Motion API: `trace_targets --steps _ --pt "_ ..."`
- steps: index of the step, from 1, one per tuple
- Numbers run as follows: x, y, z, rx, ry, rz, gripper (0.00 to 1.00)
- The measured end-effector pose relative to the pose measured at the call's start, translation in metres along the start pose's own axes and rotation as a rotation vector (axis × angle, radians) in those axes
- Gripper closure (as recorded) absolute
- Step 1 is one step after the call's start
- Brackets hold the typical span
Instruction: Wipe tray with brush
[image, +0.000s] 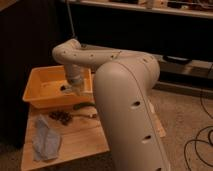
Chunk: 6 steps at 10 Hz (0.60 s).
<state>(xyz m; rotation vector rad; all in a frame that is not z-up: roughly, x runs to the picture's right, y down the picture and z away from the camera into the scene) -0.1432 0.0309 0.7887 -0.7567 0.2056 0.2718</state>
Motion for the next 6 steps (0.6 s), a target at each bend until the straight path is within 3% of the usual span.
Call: trace_targets --steps 2,3,6 --pt "-0.010 0.024 0.012 -0.009 0.032 -0.039 1.00" --pt "-0.025 0.031 0.011 -0.013 0.021 -0.058 1.00" --pt "-0.073 0.014 -0.001 0.001 -0.003 -0.083 1.00"
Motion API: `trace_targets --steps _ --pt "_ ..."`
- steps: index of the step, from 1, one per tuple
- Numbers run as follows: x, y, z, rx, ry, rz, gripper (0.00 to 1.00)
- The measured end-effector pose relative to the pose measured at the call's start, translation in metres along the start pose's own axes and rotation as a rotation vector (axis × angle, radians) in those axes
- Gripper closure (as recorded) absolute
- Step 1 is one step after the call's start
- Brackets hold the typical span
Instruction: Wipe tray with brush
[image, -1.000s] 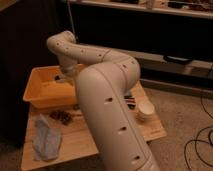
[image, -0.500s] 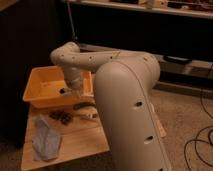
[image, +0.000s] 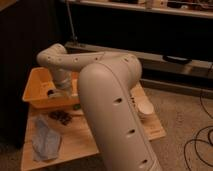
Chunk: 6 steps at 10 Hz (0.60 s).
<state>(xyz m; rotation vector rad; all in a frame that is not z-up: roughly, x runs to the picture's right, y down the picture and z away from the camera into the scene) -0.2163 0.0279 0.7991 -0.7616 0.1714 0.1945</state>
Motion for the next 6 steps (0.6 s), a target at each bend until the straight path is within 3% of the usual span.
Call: trace_targets --steps 3,6 --pt "-0.039 -0.034 -0.018 0.011 -0.019 0.011 1.00" --pt "-0.037 -0.065 -0.024 0.030 -0.016 0.071 1.00"
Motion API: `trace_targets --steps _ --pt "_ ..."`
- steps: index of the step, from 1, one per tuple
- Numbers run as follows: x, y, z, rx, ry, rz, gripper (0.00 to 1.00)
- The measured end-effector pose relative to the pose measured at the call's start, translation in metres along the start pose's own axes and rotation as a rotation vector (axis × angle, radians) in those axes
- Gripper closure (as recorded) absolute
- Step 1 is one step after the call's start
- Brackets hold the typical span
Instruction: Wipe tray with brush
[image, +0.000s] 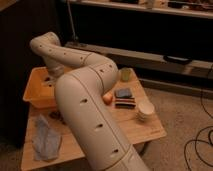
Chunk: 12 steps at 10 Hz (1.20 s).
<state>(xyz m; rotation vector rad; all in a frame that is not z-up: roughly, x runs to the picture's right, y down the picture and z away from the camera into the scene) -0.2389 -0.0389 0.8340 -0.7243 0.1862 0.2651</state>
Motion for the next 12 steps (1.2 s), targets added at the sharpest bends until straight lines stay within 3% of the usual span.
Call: trace_targets --steps 4,9,10,12 --pt "0.047 -0.028 0.000 0.018 0.013 0.132 1.00" --pt "0.097 -0.037 0.003 0.008 0.003 0.209 1.00" --pt "0.111 -0.030 0.006 -0.017 -0.024 0.218 1.00" --pt "0.151 -0.008 0.009 -0.079 -0.134 0.228 1.00"
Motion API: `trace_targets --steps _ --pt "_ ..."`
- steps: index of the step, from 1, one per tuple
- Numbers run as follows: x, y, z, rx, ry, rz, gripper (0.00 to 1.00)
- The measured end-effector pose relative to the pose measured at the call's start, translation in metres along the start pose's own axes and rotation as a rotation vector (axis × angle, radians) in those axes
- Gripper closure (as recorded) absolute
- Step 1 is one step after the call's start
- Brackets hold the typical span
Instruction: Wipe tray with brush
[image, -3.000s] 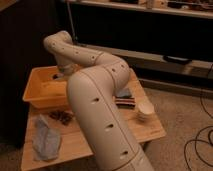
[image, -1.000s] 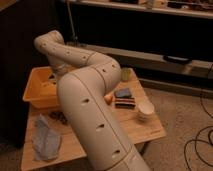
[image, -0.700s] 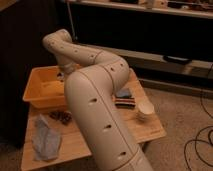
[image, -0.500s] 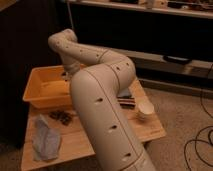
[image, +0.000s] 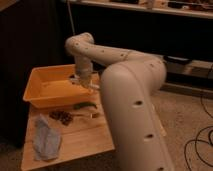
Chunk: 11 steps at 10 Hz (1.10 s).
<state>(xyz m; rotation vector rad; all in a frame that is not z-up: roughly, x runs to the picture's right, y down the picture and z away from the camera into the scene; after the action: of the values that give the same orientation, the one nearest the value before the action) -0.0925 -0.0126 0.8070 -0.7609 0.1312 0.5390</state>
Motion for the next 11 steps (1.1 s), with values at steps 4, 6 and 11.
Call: trace_targets --steps 4,6,11 --pt "0.038 0.019 0.008 -0.097 -0.117 -0.012 1.00" --pt "0.027 0.038 0.018 -0.138 -0.118 -0.040 1.00" --pt "-0.062 0.100 0.036 -0.206 -0.073 -0.183 1.00"
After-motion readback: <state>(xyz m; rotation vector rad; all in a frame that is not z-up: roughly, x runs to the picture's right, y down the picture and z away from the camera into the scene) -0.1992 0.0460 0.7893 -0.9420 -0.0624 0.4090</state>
